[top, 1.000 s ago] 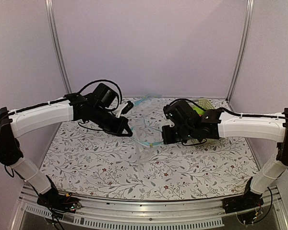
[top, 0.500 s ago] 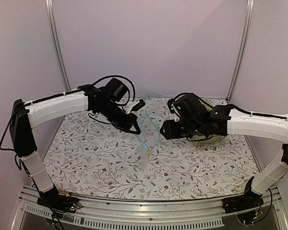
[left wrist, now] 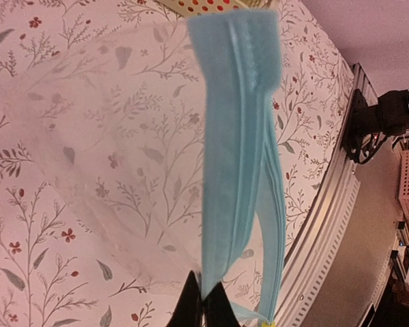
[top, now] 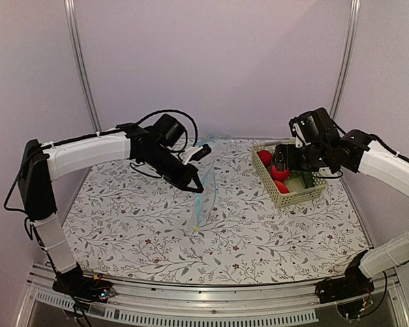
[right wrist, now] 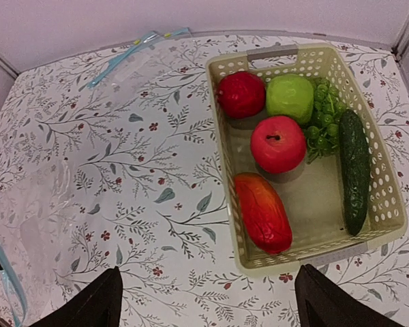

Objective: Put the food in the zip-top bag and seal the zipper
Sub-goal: Pick up the fake fruit from the bin, then place the fake fruit in the zipper food storage bag.

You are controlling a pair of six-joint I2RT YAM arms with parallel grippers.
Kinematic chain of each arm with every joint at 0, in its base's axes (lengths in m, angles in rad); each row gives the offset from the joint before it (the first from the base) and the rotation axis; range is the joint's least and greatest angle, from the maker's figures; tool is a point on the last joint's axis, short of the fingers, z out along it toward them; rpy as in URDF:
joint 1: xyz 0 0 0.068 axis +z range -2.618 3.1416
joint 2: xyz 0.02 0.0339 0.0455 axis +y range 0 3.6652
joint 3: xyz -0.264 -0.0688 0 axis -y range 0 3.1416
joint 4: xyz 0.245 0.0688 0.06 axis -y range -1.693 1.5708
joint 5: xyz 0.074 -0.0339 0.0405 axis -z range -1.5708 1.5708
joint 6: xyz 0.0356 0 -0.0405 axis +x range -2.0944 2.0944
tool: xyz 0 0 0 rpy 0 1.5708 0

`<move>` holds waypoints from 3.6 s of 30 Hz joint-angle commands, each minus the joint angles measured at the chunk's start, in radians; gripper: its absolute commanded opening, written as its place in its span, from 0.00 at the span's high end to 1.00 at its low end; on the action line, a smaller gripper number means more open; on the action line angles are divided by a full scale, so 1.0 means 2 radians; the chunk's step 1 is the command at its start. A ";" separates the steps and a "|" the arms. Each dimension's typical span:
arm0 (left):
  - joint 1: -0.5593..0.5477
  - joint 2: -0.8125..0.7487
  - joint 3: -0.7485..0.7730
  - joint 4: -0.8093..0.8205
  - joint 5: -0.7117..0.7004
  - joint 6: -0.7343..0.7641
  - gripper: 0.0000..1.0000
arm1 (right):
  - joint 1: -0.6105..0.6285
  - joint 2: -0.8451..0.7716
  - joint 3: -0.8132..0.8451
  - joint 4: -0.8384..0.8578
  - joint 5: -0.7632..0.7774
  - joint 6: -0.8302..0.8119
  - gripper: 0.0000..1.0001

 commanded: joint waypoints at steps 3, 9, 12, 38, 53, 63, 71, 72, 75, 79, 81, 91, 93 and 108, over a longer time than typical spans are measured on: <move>0.008 -0.009 -0.025 0.029 0.018 0.007 1.00 | -0.102 0.062 0.019 -0.026 -0.025 -0.033 0.11; 0.010 -0.012 -0.038 0.037 0.022 0.003 1.00 | -0.154 0.157 0.059 0.006 -0.057 -0.054 0.09; 0.011 -0.015 -0.040 0.041 0.023 0.001 1.00 | -0.172 0.204 0.089 0.014 -0.070 -0.061 0.06; 0.020 -0.016 -0.044 0.047 0.031 -0.010 1.00 | -0.161 0.394 0.194 0.015 -0.038 -0.075 0.05; 0.020 -0.029 -0.046 0.067 0.049 -0.044 1.00 | -0.160 0.336 0.187 -0.008 -0.008 -0.075 0.26; -0.017 -0.058 -0.087 0.209 0.050 -0.185 1.00 | -0.160 0.143 0.132 -0.048 -0.070 -0.105 0.28; -0.068 -0.022 -0.137 0.384 0.039 -0.311 1.00 | -0.112 0.005 0.050 -0.020 -0.244 -0.072 0.29; -0.072 -0.015 -0.142 0.398 0.038 -0.318 1.00 | -0.103 -0.011 0.035 -0.007 -0.263 -0.063 0.29; -0.078 0.007 -0.144 0.401 0.042 -0.322 1.00 | -0.071 -0.049 -0.009 0.042 -0.307 -0.022 0.29; -0.081 0.028 -0.147 0.403 0.054 -0.321 1.00 | -0.019 -0.073 -0.057 0.109 -0.332 0.029 0.30; -0.081 0.030 -0.154 0.402 0.053 -0.316 1.00 | 0.005 -0.074 -0.076 0.145 -0.337 0.047 0.29; -0.082 0.032 -0.169 0.407 0.060 -0.312 1.00 | 0.070 -0.015 -0.134 0.295 -0.361 0.126 0.31; -0.081 0.030 -0.170 0.406 0.059 -0.312 1.00 | 0.075 -0.001 -0.137 0.299 -0.360 0.131 0.31; -0.077 0.004 -0.181 0.411 0.061 -0.306 1.00 | 0.076 -0.007 -0.212 0.303 -0.300 0.165 0.33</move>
